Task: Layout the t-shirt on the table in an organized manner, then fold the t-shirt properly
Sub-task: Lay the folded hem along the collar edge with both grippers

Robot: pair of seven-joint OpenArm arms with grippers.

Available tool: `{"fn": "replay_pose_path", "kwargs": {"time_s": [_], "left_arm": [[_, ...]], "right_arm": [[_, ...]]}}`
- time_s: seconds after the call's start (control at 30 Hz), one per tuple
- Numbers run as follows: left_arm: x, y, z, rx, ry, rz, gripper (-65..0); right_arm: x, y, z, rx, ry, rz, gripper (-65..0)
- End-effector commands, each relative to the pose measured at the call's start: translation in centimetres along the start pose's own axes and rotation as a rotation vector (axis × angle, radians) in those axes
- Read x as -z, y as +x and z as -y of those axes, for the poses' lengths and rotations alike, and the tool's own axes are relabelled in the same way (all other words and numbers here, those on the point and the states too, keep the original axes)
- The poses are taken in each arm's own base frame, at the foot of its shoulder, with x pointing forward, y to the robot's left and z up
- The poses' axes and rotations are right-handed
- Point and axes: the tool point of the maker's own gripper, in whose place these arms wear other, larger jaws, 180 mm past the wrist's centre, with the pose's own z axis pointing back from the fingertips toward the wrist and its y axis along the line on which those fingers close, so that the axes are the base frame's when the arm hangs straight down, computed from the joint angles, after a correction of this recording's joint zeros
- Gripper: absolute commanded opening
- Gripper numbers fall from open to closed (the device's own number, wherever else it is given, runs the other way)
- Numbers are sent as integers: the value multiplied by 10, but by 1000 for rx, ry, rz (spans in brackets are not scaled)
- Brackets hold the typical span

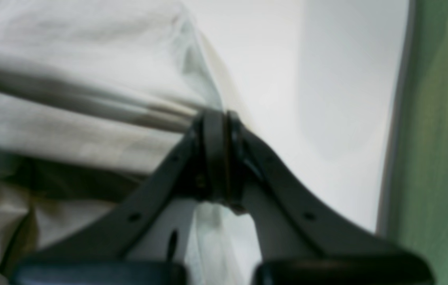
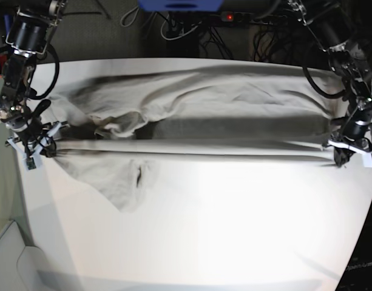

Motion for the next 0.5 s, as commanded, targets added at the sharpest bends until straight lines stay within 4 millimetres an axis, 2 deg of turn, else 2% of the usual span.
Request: {"fn": "replay_pose_path", "kwargs": {"time_s": [0.0,0.1,0.17,0.27,0.47], "left_arm": [[-2,25,-3,17,7,70,-648],[-4,4,-3,4,10,-8,-648],[-8,1,1,16,6,-40,-648],[-17,-15,4,27,5,-98,-648],[-40,-36,11,63,8,-178,-648]], "right_arm": [[-7,15,12,-34,-20,39,-650],[-18,16,6,-76,-23,49,-650],[-23,21,-5,-102,-12,67,-650],[-26,29,-17,-126,4,89,-650],[-34,20,-23,-144,9,77,-650]]}}
